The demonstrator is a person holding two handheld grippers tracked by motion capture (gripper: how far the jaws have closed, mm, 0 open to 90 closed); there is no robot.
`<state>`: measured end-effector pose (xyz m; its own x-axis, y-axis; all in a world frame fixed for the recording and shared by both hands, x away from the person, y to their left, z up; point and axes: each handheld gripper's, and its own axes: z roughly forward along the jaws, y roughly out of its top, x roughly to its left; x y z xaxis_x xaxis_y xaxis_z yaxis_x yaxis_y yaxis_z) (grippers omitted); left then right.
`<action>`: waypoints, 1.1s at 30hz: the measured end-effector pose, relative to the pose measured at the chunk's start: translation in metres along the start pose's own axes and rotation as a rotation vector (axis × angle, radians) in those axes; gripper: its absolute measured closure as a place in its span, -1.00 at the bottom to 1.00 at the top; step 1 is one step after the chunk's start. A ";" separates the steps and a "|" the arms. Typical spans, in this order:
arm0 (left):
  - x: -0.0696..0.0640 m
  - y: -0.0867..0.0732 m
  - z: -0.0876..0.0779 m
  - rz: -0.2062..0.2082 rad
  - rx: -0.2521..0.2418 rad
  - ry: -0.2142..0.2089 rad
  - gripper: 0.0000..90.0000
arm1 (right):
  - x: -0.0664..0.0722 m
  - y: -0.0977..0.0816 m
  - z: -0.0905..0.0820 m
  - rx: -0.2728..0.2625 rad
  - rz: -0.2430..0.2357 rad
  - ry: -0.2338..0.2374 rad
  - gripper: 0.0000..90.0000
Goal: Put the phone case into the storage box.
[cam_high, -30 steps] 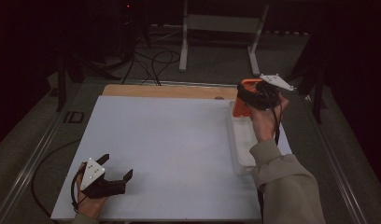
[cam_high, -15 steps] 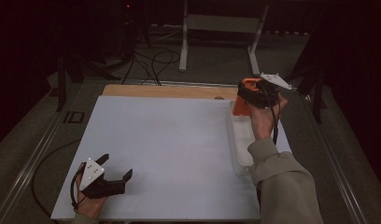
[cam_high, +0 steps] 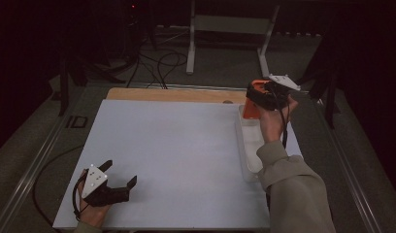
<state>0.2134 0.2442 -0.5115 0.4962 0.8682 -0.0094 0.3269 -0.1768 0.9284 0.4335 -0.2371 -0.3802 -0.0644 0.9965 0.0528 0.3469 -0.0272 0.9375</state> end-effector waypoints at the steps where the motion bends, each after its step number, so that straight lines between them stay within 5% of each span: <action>1: 0.000 0.000 0.000 -0.002 -0.001 0.002 -1.00 | 0.000 0.000 0.001 -0.003 0.004 0.001 -0.66; 33: 0.002 0.000 -0.002 -0.015 -0.010 0.006 -0.99 | 0.001 -0.011 0.030 0.039 -0.024 -0.034 -0.66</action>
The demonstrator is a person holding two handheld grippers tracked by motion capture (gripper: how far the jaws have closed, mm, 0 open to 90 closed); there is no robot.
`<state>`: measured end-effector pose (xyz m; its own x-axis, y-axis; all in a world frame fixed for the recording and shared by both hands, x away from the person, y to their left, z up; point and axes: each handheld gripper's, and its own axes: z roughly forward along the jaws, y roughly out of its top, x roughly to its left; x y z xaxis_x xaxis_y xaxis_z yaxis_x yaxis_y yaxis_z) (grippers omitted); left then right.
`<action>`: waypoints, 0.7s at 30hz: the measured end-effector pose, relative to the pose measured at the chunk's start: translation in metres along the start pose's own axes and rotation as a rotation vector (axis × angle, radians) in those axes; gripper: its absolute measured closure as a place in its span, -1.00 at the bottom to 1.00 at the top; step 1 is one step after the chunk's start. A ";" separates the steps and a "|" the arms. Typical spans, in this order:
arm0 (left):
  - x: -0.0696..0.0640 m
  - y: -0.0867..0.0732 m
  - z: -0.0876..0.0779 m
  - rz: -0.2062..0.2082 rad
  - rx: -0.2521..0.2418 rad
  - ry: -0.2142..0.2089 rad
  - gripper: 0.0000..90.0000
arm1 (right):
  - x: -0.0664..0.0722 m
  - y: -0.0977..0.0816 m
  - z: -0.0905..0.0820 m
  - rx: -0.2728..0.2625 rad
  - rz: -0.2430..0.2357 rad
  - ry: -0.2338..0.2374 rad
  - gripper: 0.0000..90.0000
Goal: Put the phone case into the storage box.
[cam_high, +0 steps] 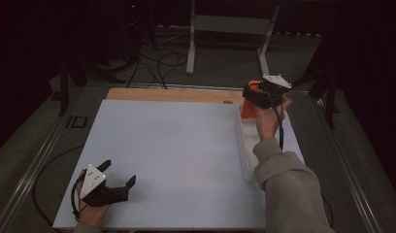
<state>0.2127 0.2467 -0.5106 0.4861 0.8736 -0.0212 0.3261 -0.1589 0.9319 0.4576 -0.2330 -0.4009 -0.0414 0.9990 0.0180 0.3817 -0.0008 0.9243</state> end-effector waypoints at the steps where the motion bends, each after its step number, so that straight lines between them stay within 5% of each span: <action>1: 0.000 0.000 0.000 0.000 -0.001 0.000 -0.99 | 0.000 -0.001 0.001 0.005 0.003 -0.002 -0.66; 21: 0.000 0.000 0.000 0.001 -0.005 -0.002 -0.99 | -0.001 -0.008 0.009 0.044 0.007 -0.007 -0.66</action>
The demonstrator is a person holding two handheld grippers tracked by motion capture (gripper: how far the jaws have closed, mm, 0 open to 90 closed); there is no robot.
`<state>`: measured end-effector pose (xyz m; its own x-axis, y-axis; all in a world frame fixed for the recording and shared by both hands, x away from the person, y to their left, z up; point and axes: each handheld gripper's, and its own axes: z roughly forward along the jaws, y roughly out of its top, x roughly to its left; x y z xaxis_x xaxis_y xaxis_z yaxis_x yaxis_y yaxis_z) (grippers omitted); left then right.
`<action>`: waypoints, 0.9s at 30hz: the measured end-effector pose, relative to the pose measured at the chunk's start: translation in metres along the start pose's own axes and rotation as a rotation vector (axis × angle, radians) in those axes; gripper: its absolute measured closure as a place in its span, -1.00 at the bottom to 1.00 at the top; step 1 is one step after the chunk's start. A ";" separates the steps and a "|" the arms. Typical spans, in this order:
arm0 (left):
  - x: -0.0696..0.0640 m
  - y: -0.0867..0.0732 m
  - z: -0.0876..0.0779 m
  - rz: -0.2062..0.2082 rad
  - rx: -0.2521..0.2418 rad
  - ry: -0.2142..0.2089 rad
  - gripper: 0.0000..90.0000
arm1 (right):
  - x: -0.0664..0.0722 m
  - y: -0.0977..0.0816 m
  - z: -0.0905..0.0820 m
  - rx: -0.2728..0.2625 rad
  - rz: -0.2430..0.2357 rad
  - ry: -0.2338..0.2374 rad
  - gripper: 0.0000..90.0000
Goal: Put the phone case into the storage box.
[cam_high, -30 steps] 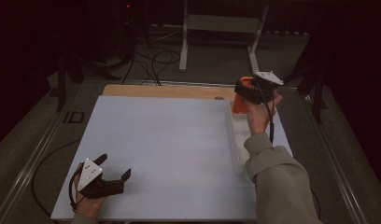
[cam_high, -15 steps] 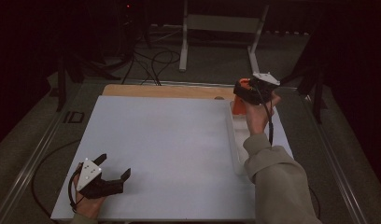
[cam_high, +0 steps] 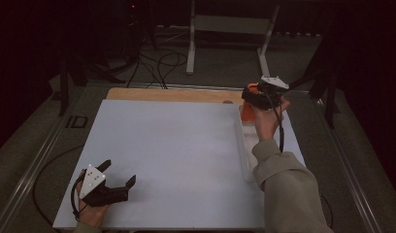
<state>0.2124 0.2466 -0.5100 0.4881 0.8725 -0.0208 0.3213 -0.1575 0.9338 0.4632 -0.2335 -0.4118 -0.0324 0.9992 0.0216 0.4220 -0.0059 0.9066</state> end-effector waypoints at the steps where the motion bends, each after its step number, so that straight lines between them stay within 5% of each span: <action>1: 0.000 0.000 0.000 0.000 0.000 0.000 -0.99 | 0.000 0.000 0.000 0.001 0.002 -0.001 -0.66; 27: 0.000 0.000 0.000 0.002 -0.001 -0.004 -0.99 | -0.002 -0.019 0.014 0.058 0.000 -0.004 -0.66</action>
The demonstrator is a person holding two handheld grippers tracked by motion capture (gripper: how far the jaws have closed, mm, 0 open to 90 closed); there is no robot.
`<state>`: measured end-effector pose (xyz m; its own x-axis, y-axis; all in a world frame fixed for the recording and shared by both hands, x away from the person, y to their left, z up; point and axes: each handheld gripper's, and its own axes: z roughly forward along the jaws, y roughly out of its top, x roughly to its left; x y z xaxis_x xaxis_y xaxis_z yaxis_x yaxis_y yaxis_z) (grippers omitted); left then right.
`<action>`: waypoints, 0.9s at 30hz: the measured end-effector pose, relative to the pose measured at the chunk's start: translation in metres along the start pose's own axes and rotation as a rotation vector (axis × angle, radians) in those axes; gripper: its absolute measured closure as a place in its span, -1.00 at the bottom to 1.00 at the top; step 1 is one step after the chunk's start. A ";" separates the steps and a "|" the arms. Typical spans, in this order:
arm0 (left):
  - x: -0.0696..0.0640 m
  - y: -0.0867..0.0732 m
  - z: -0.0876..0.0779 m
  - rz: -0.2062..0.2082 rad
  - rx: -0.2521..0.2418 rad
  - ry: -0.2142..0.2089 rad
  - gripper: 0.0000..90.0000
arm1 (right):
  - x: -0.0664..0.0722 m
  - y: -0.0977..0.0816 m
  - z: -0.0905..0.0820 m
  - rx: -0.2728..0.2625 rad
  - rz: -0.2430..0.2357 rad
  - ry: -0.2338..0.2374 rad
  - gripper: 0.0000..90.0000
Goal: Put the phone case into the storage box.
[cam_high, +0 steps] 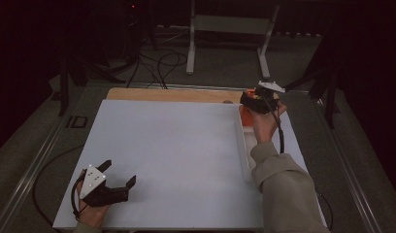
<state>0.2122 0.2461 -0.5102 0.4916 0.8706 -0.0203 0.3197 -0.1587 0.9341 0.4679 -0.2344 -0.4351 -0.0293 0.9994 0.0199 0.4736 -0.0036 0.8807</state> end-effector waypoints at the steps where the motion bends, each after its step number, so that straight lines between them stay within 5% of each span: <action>1: 0.000 0.000 0.000 0.000 0.000 0.000 -0.99 | -0.001 -0.001 0.000 -0.004 0.001 0.001 -0.66; 27: -0.001 0.000 0.000 0.003 0.005 -0.004 -0.99 | -0.004 -0.017 0.014 0.071 -0.023 0.000 -0.67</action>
<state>0.2120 0.2453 -0.5103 0.4956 0.8684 -0.0185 0.3220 -0.1639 0.9324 0.4722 -0.2375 -0.4563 -0.0408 0.9992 -0.0004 0.5336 0.0221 0.8454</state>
